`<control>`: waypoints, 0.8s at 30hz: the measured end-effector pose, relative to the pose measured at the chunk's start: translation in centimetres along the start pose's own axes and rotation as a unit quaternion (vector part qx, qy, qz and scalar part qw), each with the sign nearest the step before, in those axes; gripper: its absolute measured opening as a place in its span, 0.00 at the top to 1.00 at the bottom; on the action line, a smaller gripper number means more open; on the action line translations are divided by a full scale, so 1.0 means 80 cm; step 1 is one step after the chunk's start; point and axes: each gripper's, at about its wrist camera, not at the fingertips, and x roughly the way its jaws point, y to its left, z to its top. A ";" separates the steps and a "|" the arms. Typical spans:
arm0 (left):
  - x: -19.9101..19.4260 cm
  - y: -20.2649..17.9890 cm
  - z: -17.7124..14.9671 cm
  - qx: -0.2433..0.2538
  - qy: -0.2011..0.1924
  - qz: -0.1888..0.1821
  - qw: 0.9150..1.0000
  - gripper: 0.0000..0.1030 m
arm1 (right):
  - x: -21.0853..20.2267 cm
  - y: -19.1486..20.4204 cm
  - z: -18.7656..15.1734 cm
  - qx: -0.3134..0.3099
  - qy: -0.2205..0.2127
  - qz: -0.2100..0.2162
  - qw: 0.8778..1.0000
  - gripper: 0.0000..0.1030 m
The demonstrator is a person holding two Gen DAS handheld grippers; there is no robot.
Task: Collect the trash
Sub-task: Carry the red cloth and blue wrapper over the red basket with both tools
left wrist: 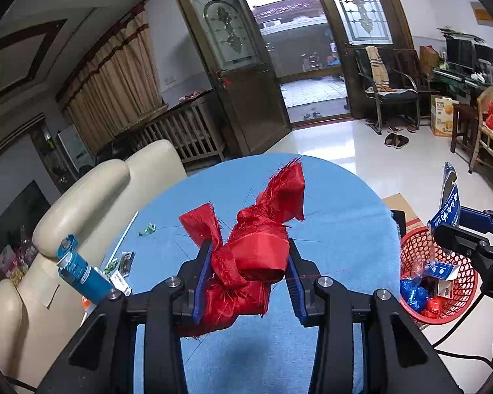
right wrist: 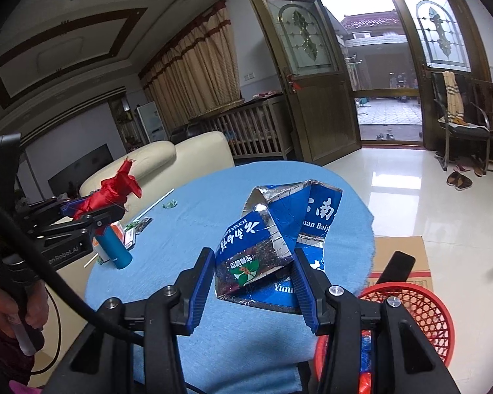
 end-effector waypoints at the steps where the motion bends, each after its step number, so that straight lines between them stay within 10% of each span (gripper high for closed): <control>1: -0.001 -0.003 0.001 0.002 -0.001 0.000 1.000 0.58 | -0.003 -0.004 0.000 0.003 -0.002 -0.002 1.000 0.51; 24: -0.013 -0.078 0.028 0.066 -0.013 -0.013 0.998 0.58 | -0.048 -0.072 -0.007 0.064 -0.035 -0.017 0.997 0.51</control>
